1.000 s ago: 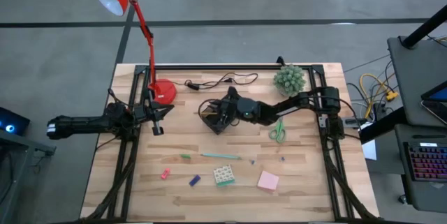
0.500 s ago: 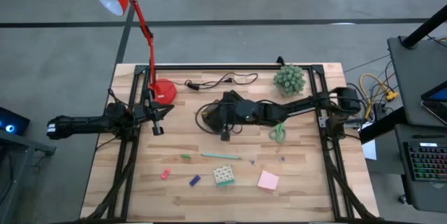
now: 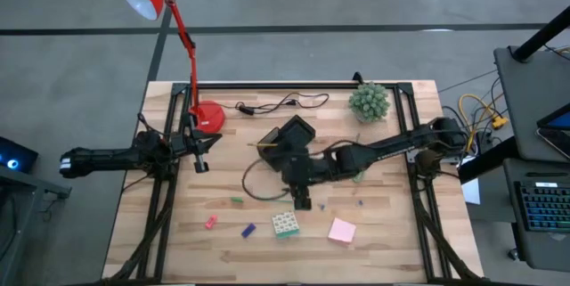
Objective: Pick and place office supplies into organizer
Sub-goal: Put the blue pencil into the black desk organizer
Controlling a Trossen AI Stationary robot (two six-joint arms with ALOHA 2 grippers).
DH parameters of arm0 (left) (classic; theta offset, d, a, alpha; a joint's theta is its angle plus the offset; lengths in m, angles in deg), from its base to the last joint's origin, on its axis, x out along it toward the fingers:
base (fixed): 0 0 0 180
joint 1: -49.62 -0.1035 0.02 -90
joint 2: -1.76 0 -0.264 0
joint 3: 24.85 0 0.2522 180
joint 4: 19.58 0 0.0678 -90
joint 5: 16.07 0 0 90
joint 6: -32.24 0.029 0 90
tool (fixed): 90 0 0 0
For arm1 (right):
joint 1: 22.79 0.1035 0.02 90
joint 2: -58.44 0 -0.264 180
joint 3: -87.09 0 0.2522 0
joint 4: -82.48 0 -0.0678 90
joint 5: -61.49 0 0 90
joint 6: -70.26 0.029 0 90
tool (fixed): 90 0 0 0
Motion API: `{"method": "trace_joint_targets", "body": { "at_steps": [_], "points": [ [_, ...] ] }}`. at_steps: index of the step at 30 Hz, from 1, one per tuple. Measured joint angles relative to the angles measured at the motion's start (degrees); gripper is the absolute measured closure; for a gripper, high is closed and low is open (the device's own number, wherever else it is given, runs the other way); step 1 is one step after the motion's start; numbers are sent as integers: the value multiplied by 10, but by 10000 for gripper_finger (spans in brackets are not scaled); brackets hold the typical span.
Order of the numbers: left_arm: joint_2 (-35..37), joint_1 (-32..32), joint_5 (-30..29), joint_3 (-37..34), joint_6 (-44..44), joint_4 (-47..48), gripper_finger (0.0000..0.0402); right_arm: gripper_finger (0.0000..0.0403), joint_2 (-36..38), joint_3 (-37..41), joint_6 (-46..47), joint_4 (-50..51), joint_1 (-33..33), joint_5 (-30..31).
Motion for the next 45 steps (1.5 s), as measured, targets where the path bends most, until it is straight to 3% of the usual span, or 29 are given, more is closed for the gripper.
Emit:
{"method": "trace_joint_targets", "body": {
  "at_steps": [14, 17, 25, 45],
  "points": [
    [0, 0, 0, 0, 0, 0, 402, 218, -18, 82, 73, -9, 24, -5],
    [0, 0, 0, 0, 0, -1, 402, 218, -46, 85, 71, -55, 28, -25],
    [0, 0, 0, 0, 0, 0, 402, 218, -115, 52, 68, -56, 29, -27],
    [0, 0, 0, 0, 0, 0, 402, 218, -141, 32, 71, 76, 27, -2]
  ]
}}
